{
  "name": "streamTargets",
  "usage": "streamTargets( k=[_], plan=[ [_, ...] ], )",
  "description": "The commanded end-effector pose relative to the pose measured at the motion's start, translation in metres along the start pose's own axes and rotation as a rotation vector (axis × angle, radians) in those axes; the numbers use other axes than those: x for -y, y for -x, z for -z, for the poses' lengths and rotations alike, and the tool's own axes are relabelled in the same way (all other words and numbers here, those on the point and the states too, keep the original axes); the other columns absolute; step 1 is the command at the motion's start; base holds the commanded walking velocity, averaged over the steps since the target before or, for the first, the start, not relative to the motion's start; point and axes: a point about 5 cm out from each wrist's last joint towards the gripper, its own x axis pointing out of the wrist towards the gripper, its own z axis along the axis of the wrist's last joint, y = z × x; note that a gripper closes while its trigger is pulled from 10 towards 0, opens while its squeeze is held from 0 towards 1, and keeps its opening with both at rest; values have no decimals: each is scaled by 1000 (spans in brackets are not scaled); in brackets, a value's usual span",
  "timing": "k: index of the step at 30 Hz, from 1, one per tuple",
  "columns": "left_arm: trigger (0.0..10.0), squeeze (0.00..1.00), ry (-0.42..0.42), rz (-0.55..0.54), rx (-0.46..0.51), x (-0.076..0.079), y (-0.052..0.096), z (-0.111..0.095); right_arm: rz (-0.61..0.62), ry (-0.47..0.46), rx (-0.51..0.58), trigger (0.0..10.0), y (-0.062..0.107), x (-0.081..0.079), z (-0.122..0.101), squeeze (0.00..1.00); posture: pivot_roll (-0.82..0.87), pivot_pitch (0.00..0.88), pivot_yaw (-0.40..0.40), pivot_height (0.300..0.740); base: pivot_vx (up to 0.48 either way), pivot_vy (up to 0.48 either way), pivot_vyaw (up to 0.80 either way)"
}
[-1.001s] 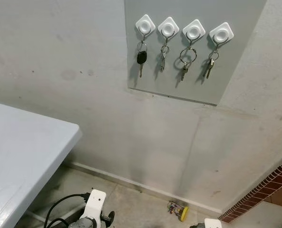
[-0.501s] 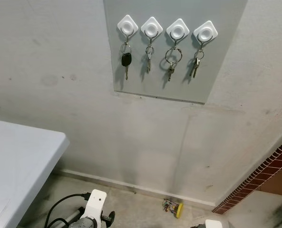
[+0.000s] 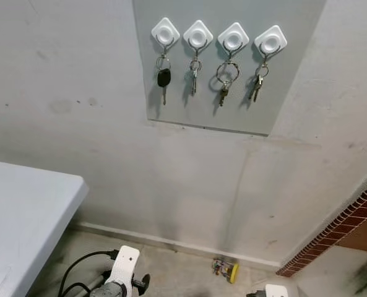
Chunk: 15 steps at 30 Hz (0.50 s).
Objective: Hang keys on a hook
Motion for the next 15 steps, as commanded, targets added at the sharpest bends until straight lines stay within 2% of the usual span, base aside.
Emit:
streamTargets(
  k=[1, 9, 15],
  plan=[
    [10000, 0, 14, -12, -5, -2, 0, 0, 4, -9, -17, 10000, 0, 0, 3, 0, -57, 0, 35, 740, 0, 0, -600],
    [10000, 0, 13, 0, 3, -2, 0, -2, 8, -12, -15, 10000, 0, 0, 2, 0, -60, 0, 36, 740, 0, 0, -596],
    [10000, 0, 14, 1, 9, 0, -1, -4, 9, -14, -10, 10000, 0, 0, 1, 0, -62, 0, 37, 740, 0, -480, -467]
  ],
)
